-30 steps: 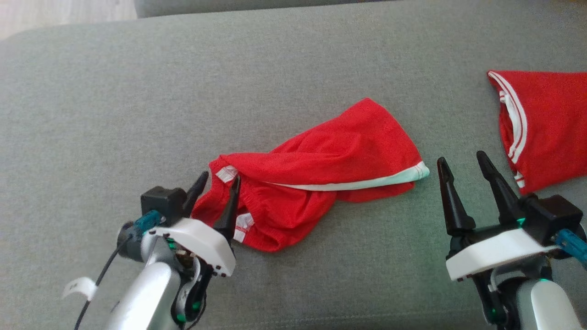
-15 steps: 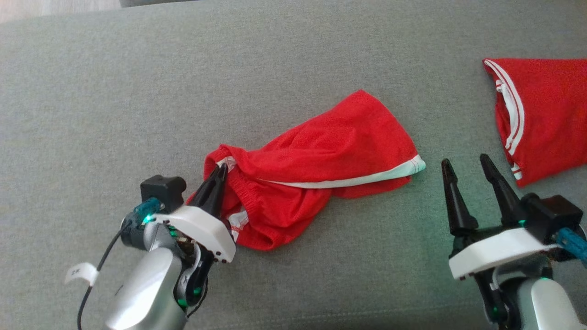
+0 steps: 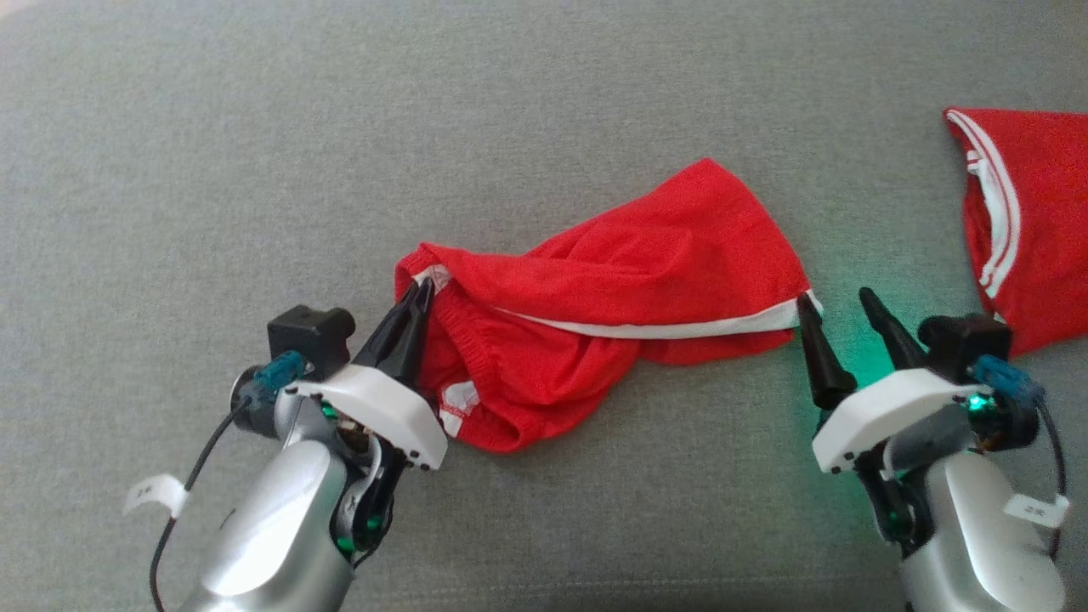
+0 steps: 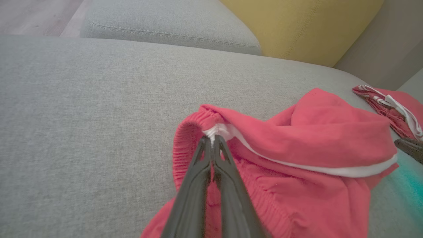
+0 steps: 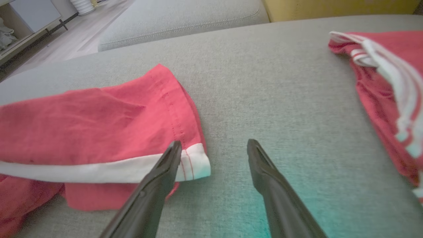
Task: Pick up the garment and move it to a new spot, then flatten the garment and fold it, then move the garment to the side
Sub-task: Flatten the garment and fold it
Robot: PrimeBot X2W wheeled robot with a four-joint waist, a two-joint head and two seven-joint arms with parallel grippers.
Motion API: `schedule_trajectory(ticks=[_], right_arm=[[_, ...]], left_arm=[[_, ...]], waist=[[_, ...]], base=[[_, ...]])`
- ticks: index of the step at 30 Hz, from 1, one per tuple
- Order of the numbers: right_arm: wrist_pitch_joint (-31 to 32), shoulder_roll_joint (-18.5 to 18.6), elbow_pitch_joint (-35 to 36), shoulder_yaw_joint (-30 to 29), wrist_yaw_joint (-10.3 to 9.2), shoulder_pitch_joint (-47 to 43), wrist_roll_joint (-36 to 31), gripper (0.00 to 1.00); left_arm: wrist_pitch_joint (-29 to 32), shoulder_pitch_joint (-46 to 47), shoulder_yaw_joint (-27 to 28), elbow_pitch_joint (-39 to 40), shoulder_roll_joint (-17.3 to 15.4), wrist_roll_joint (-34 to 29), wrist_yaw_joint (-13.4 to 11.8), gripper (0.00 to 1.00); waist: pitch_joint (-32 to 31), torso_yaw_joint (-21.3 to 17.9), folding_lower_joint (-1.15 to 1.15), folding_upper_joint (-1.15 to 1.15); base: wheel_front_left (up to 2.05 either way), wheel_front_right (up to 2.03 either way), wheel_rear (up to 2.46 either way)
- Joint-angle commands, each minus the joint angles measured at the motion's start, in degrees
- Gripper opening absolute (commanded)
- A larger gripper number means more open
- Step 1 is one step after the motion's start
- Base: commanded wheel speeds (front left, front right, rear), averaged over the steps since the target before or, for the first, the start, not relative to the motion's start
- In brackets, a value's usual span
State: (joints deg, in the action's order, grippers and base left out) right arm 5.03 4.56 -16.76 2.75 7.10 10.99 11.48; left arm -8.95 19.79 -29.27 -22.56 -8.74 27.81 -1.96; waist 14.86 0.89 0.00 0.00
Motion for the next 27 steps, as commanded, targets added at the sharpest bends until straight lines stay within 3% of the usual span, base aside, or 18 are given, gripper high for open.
schedule_trajectory(ticks=[1, 5, 7, 16, 27], right_arm=[[-0.7, 0.8, 0.3, 1.8, 0.39, 1.5, 0.7, 1.00], [0.0, 1.3, -3.7, 4.2, 0.39, 3.0, 2.3, 1.00], [0.8, 1.7, -5.3, 5.1, 0.39, 3.3, 3.0, 0.00], [-2.1, 3.3, -3.8, 5.1, 0.39, 4.7, 3.5, 0.00], [-1.2, 6.9, 14.5, 2.0, 0.39, 9.9, 3.1, 0.00]], left_arm=[[-0.7, 2.6, 1.4, 1.8, -0.8, -0.6, 0.1, 0.00], [-1.3, 2.7, 1.2, 1.8, -0.8, -0.7, 0.1, 0.00], [-1.6, 2.6, 1.2, 1.8, -0.9, -0.6, 0.1, 0.00], [-3.6, 2.5, 1.6, 3.7, -2.1, -1.6, -0.6, 0.00], [-2.2, 5.0, 3.2, 17.1, -7.4, -4.2, -1.8, 0.00]], waist=[[0.4, 0.5, 0.00, 0.00], [0.9, 0.8, 0.00, 0.00], [1.0, 0.7, 0.00, 0.00], [0.1, 0.1, 0.00, 0.00], [-5.5, -0.5, 0.00, 0.00]], base=[[0.00, 0.00, 0.00], [0.00, 0.00, 0.00], [0.00, 0.00, 0.00], [0.00, 0.00, 0.00], [0.00, 0.00, 0.00]])
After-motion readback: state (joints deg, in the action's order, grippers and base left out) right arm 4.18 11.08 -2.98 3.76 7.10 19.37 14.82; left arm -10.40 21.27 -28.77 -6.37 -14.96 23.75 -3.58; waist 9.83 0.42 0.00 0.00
